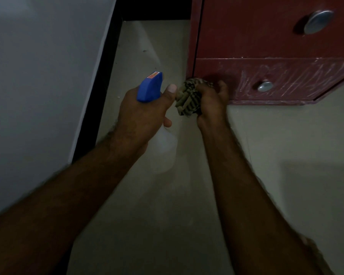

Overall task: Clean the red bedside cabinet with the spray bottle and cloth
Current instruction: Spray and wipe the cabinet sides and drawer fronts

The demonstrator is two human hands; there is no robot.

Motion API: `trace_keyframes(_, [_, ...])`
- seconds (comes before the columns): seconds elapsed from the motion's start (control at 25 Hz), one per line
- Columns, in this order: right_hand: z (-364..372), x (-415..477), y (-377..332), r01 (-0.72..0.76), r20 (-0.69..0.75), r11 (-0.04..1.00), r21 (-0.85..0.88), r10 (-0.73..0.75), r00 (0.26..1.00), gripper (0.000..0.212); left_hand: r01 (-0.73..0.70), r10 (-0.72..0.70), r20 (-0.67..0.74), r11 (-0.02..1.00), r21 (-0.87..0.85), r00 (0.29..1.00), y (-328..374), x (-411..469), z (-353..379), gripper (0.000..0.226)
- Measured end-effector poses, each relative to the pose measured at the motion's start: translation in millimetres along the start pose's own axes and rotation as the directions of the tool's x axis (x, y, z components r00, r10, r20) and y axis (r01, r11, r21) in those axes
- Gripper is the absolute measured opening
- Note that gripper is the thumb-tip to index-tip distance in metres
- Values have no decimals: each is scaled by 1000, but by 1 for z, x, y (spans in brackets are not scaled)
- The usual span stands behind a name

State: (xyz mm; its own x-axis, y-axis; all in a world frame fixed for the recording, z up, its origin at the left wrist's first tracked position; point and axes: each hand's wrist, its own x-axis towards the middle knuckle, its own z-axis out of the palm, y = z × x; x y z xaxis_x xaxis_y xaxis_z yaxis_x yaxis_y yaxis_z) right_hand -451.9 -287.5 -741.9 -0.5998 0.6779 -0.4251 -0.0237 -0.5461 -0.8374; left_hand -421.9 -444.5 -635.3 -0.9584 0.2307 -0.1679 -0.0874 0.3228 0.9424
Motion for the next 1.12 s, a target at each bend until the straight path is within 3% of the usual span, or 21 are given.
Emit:
trace_keyframes(0.12, [0, -6, 1, -21, -5, 1000, -20, 21, 1000, 55, -18, 18, -3, 1000, -5, 1000, -2, -1, 0, 17])
trace_keyframes(0.28, [6, -3, -12, 45, 25, 999, -8, -45, 999, 71, -15, 15, -2, 1000, -16, 1000, -1, 1, -2, 17])
trace_keyframes(0.44, [7, -8, -12, 16, 6, 999, -38, -16, 1000, 47, 3, -3, -9, 1000, 0, 1000, 0, 0, -1, 24])
trace_keyframes(0.48, [8, -7, -13, 33, 4, 999, -33, -33, 999, 47, 8, -8, -4, 1000, 6, 1000, 0, 0, 0, 29])
trace_keyframes(0.6, [13, -7, -21, 88, 3, 996, -12, -88, 996, 61, 21, -21, -5, 1000, -1, 1000, 0, 0, 0, 13])
trace_keyframes(0.76, [15, -15, -19, 64, -17, 997, -33, -65, 998, 66, 17, -17, -26, 1000, -4, 1000, 0, 0, 1, 14])
trace_keyframes(0.88, [17, -14, -29, 103, -10, 994, -26, -103, 995, 56, 43, -43, -43, 999, -7, 998, 1, 1, 0, 36])
trace_keyframes(1.12, [25, -24, -44, 50, 4, 998, 29, -50, 999, 50, 62, -62, -50, 998, -7, 997, 1, 2, -2, 32])
